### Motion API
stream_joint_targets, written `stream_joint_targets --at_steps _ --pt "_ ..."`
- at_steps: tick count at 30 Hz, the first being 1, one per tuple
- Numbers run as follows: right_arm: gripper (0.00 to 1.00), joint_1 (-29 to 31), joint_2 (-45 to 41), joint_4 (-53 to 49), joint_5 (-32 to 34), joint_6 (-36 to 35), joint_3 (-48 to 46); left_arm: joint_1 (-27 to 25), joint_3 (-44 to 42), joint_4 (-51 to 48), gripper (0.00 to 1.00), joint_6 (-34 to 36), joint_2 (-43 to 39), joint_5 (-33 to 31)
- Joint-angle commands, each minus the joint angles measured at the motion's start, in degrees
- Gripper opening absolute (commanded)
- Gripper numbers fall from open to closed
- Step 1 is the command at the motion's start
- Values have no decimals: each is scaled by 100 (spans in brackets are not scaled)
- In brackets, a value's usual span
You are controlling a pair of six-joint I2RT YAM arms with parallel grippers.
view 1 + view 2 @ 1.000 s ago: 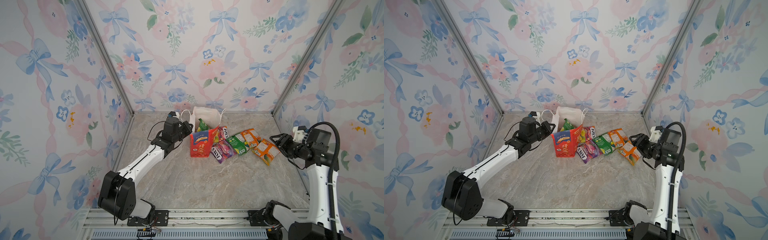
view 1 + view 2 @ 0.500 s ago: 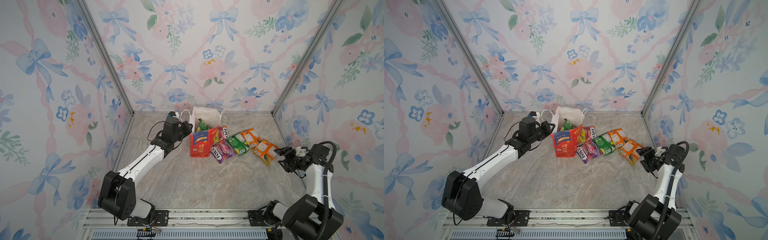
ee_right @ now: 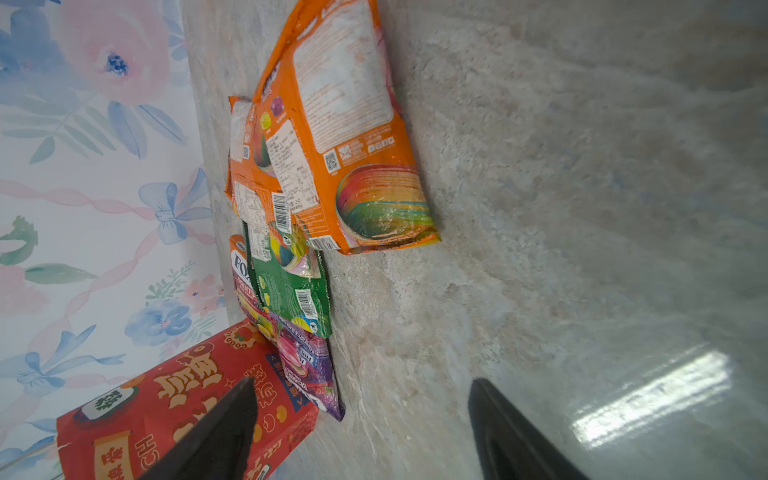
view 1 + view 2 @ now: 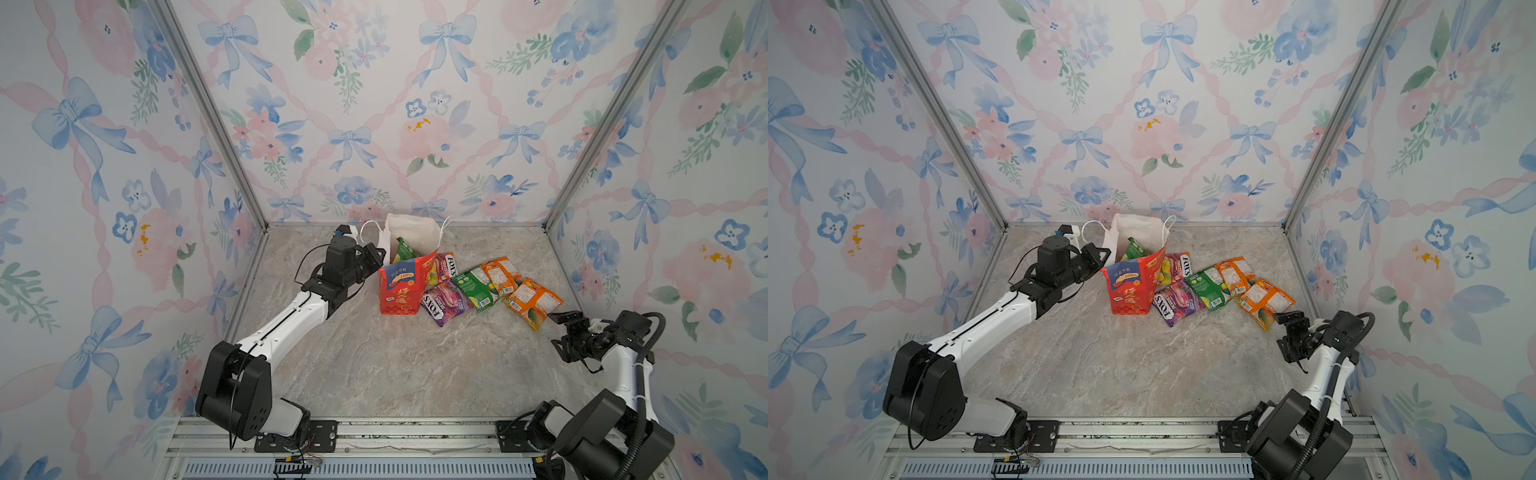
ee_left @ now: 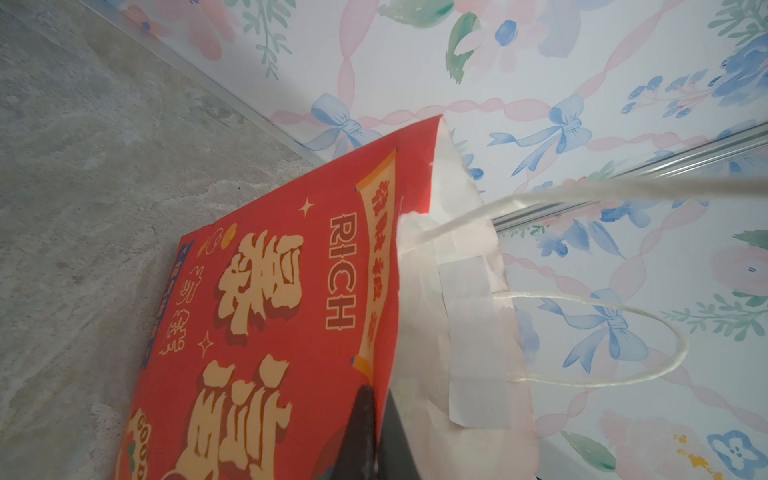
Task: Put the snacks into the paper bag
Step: 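Lower the open right gripper beside the orange Fox's fruits packet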
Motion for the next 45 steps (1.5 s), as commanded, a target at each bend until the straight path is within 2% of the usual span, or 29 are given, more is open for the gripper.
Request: stream_joint_targets --at_steps 1,7,10,13,20,45 --pt "82 -38 -309 329 109 589 -280 42 -135 127 0 -36 -27 108" --pt "82 127 -912 242 584 958 -479 78 -214 256 0 -80 -18 202" --pt "82 303 -780 280 569 991 -487 96 -227 272 0 -81 -13 239" --pt "82 469 -462 759 343 1278 -660 105 -244 289 0 -95 -3 292" --pt "82 653 186 1117 371 1253 -648 113 -250 222 0 -112 -137 251" --pt "82 689 492 2034 556 1279 -874 9 138 113 0 -150 -160 191"
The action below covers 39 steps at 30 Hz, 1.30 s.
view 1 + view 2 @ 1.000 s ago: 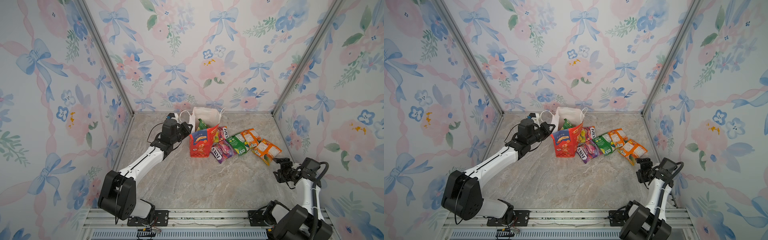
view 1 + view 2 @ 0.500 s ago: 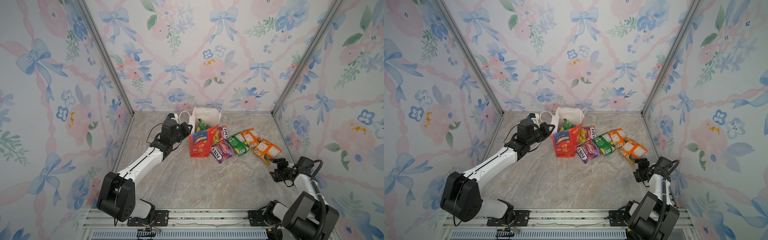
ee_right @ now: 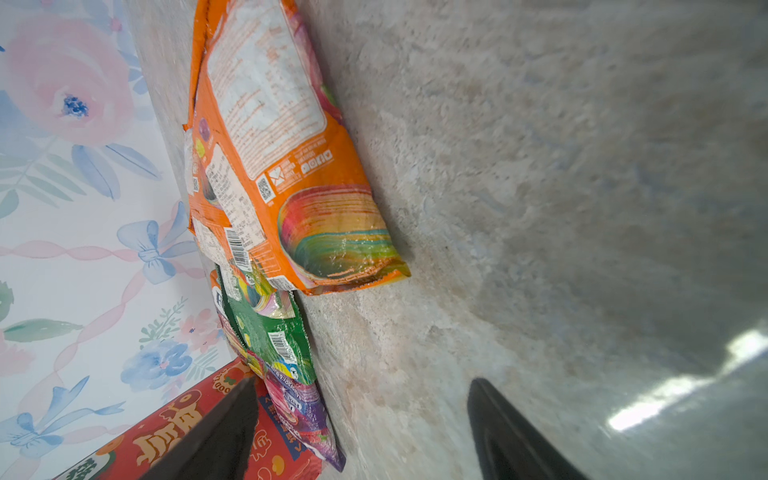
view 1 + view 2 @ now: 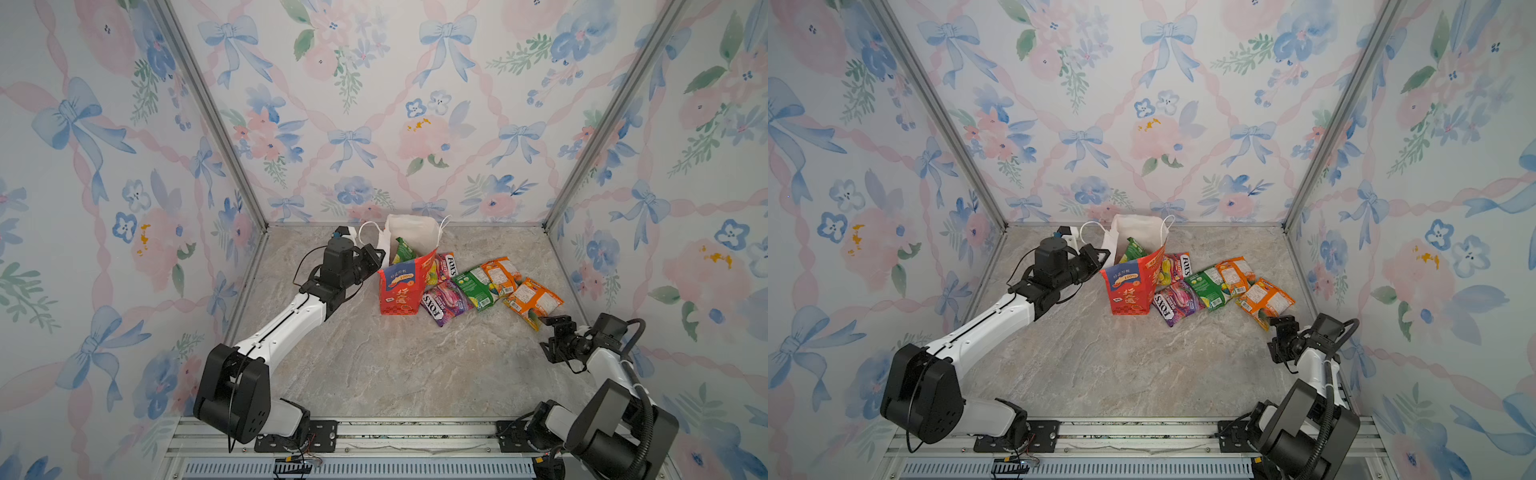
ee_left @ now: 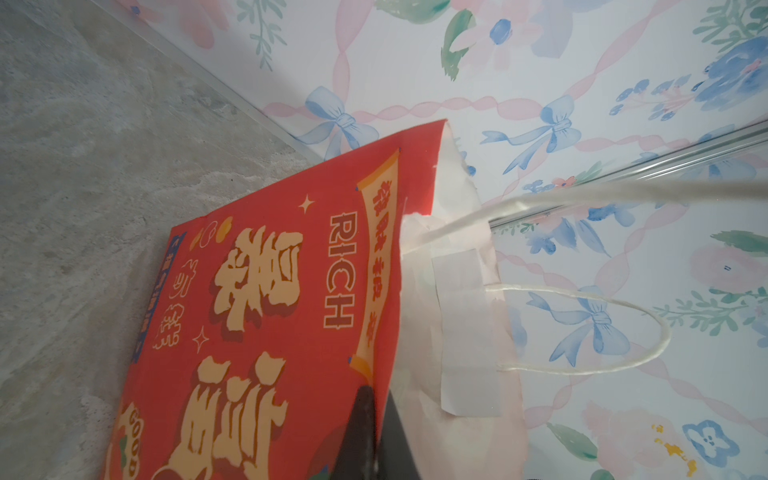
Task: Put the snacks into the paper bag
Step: 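Lower the open right gripper beside the orange Fox's fruits packet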
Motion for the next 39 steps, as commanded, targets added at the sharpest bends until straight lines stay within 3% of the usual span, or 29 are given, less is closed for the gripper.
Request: stream_joint_targets --at_steps 1,19,39 --pt "82 60 92 374 100 100 -102 -71 240 56 0 -39 -56 -22" --pt "81 251 1156 1748 -61 -125 -272 -120 289 -6 0 -12 -48 -85" --pt "82 401 1694 3230 137 451 -750 -156 311 -40 0 5 6 -143"
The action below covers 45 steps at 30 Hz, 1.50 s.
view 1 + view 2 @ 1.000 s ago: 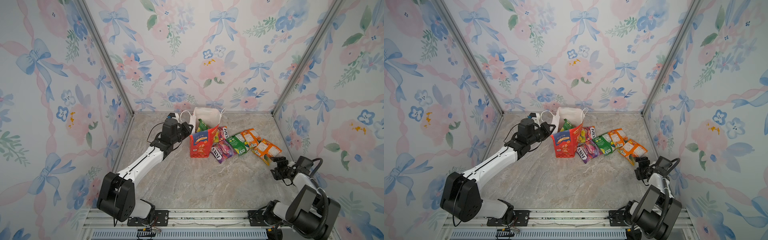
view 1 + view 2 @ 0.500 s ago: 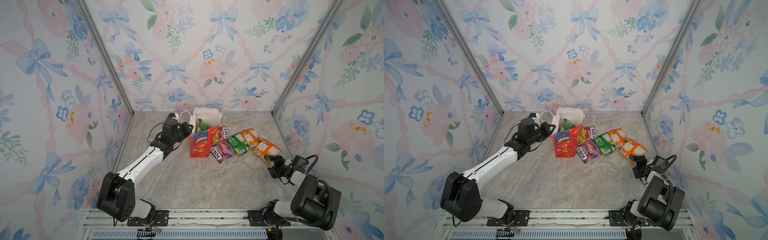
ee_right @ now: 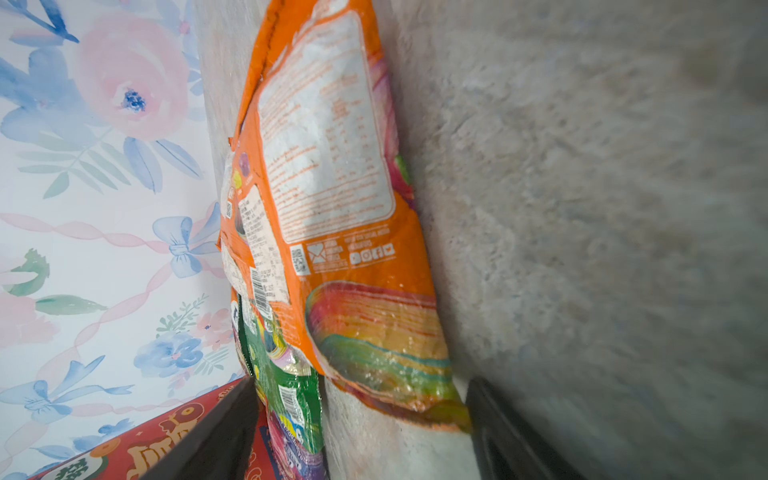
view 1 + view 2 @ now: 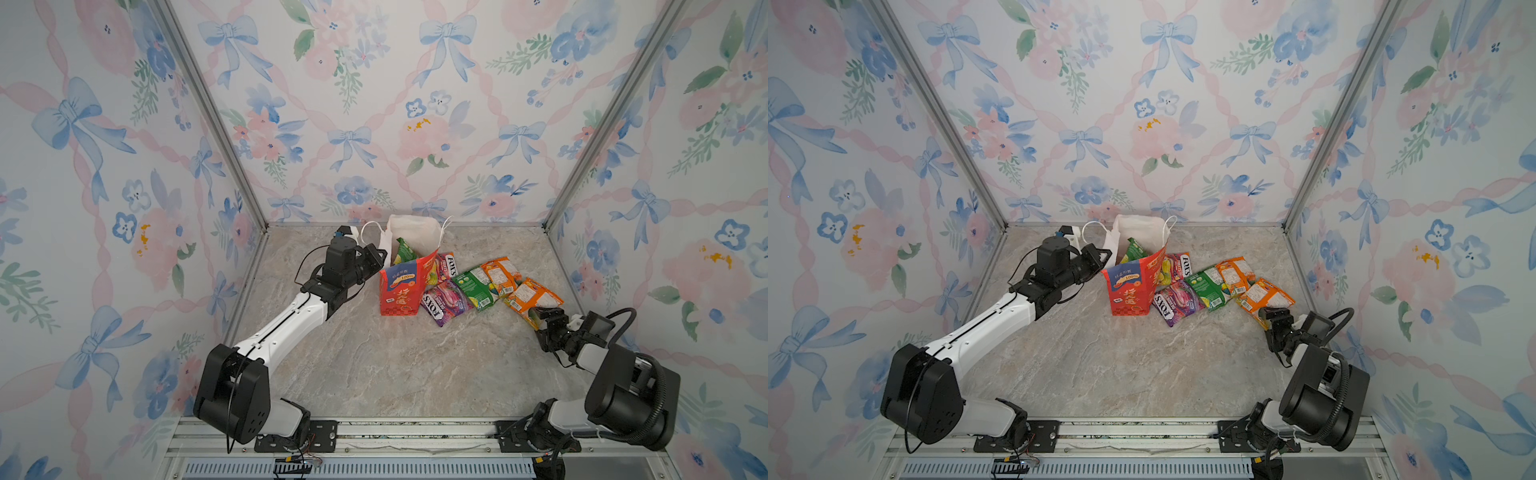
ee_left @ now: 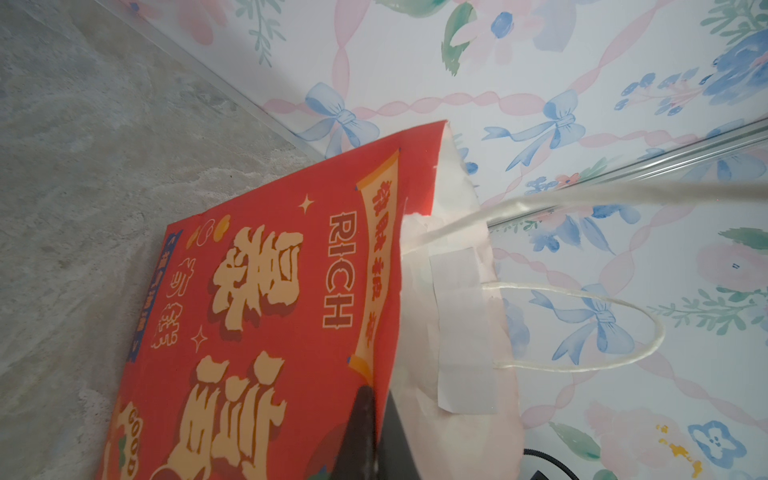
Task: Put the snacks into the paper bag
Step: 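Lower the open right gripper beside the orange Fox's fruits packet, then close the right gripper on the orange packet's edge and lift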
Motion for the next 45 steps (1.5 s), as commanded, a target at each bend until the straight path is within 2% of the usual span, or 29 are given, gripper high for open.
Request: stream_joint_targets --at_steps 1,8,17,20,25,31,36,45 --pt "81 62 270 80 302 145 -230 -40 200 132 0 -1 -7 -4" --pt "81 117 589 506 284 263 -242 -44 209 108 0 14 6 -26" --pt "75 281 754 420 329 14 -30 -48 232 107 0 14 44 -30" --pt "67 284 856 402 279 -89 40 -47 227 114 0 14 49 -24" --pt "62 281 978 384 270 -182 86 -49 225 108 0 23 39 -32" --pt "50 282 971 381 254 -219 85 -54 222 108 0 25 26 -37" --pt "46 277 977 380 242 -244 94 -51 214 108 0 27 18 -37" --pt "25 284 1026 501 138 -235 99 -47 202 104 0 31 6 -38"
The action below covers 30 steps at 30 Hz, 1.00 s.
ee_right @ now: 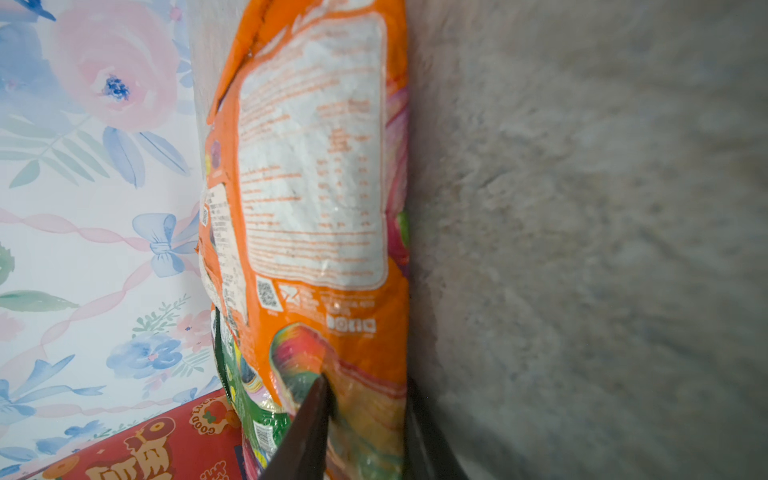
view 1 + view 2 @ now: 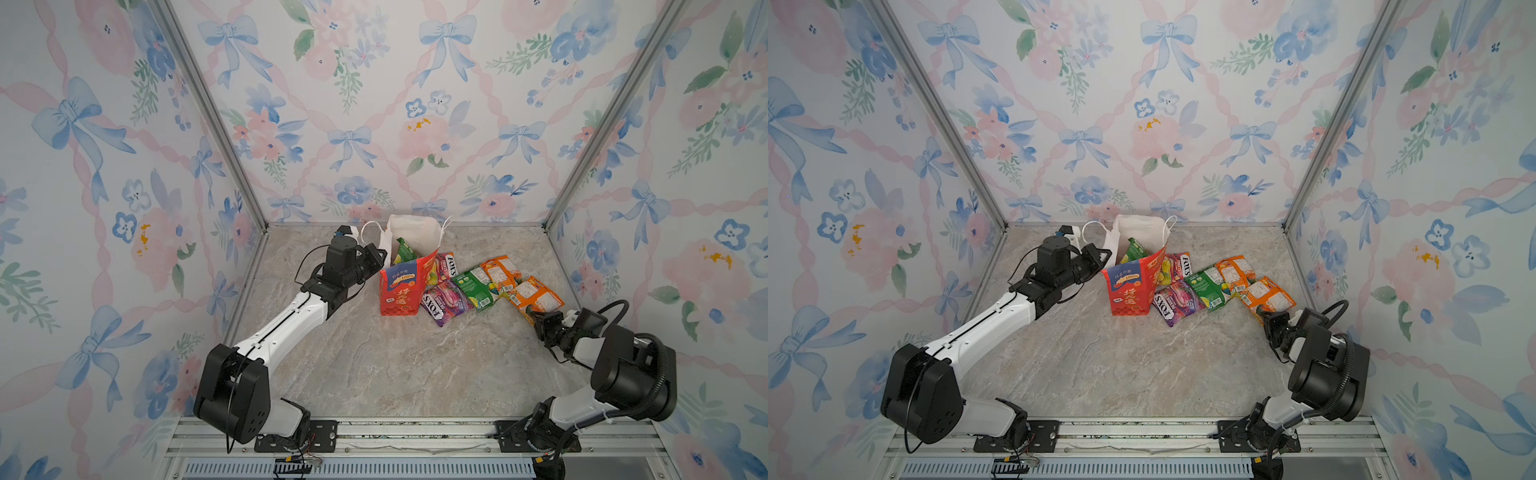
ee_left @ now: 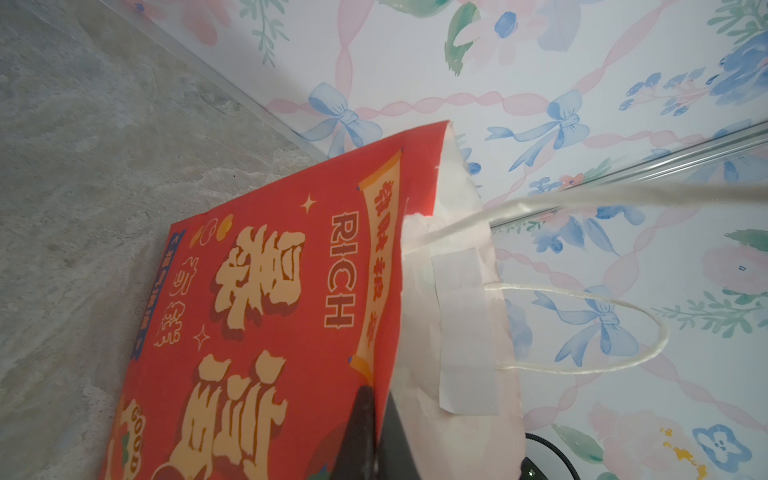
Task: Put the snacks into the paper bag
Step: 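Close the right gripper on the orange packet's edge and lift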
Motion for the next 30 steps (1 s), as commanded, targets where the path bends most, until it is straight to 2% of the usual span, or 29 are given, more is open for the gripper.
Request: stream_joint_targets --at_steps 1,8,14,30 --pt "22 63 117 -304 9 -41 -50 -34 155 200 0 28 -2 0" --pt "9 59 -57 -456 -34 -131 -6 -32 169 201 0 19 -7 24" --pt "0 63 -459 -1058 47 -458 155 -75 218 191 0 29 -29 2" --pt "0 58 -2518 -3645 279 -1555 1059 -131 303 64 0 108 -63 -28"
